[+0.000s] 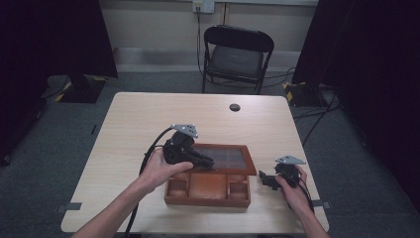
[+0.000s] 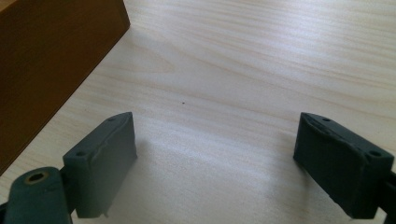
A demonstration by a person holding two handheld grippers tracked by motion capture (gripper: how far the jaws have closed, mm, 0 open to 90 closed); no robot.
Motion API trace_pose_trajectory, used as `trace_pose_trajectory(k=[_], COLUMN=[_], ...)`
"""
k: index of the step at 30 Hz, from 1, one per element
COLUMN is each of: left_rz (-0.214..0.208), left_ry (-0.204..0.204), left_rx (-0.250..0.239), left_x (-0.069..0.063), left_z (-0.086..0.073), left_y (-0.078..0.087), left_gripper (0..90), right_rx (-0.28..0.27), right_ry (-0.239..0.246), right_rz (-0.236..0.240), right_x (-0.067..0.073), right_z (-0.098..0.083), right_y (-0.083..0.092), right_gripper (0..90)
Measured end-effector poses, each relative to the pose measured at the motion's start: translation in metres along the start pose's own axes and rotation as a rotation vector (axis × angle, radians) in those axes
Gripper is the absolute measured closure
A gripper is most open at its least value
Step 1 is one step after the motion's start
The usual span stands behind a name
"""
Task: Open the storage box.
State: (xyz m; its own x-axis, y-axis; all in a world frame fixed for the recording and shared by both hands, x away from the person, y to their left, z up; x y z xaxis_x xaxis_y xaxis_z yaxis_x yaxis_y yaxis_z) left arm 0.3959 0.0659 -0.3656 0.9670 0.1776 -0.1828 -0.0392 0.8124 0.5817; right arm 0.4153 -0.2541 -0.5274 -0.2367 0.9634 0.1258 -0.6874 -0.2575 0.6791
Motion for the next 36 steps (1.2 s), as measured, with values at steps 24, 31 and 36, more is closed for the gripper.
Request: trace_pose_trajectory(k=[24,31,36], left_rz=[0.020,0.020,0.014], left_ry=[-0.005,-0.002,0.001], left_rx=[0.011,0.005,-0.007], left_x=[0.005,0.007,0.009], left_z=[0.011,0.014,0.016], left_y=[0.005,0.006,0.008], left_gripper=[81.5,81.7,81.7], right_rx=[0.000,0.001,0.000], right_ry=[0.002,0.000,0.001], right_rz=[0.001,0.001,0.001], right_x=[0.000,0.000,0.000], right_z=[0.000,0.000,0.000], right_y=[0.000,0.000,0.000], right_gripper=[12.1,12.1,12.1])
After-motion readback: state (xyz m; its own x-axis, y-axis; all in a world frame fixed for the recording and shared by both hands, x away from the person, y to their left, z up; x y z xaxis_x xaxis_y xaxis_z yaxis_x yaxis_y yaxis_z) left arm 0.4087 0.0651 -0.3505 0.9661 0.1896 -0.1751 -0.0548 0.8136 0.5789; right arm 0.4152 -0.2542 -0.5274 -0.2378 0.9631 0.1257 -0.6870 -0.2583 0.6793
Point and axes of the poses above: each handheld gripper's, and its own axes: y roughly backward along the jaws, z roughly out of its top, x roughly to its left, the point moved 4 cm from there along -y, roughly forward along the jaws, and after that the axes turned 11 degrees about -y, right-handed, at the moved point
